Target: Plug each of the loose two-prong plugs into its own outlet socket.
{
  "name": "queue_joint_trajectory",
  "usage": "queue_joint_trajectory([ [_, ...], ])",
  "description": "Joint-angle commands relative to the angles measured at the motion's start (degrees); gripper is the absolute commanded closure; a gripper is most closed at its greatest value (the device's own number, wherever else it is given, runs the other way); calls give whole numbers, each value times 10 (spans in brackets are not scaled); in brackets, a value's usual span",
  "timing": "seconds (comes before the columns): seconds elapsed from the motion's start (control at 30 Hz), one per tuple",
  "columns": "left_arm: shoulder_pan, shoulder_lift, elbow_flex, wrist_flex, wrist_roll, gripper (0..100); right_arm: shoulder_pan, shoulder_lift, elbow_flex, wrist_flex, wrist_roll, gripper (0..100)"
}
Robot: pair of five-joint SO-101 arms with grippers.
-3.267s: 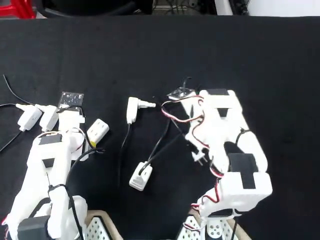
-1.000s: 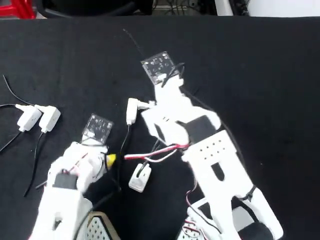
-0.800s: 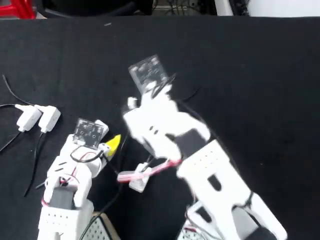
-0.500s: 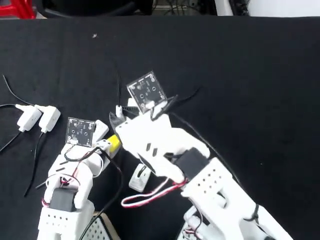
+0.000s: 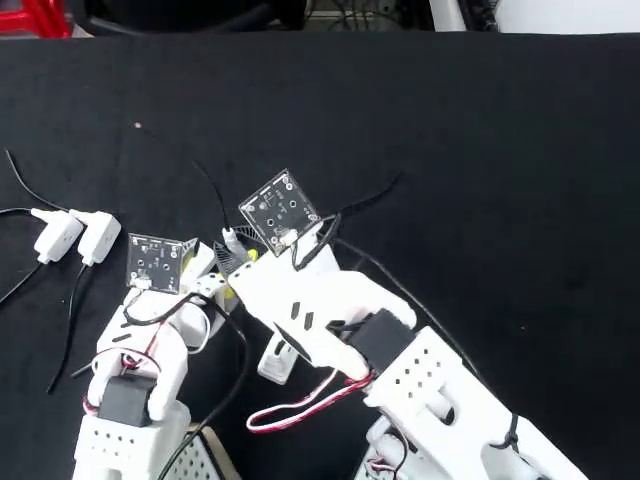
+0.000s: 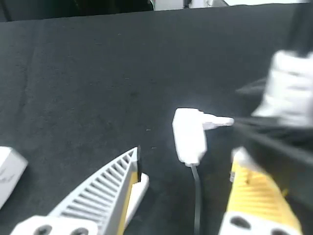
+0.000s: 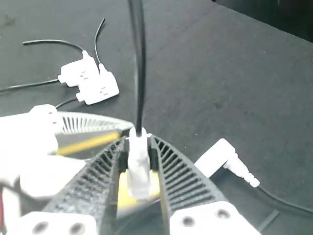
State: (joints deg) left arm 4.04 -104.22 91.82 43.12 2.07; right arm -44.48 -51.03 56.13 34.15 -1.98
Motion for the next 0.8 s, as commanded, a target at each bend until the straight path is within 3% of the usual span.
queue_joint_trajectory([
  [0.0,-45,-3,-38,-41,11,700,-11,-4,-12,33,10,986],
  [0.53,-55,-3,-25,-55,11,700,-9,3,-41,71,30,986],
  [0.77,-66,-3,-24,-55,11,700,1,150,-164,148,40,986],
])
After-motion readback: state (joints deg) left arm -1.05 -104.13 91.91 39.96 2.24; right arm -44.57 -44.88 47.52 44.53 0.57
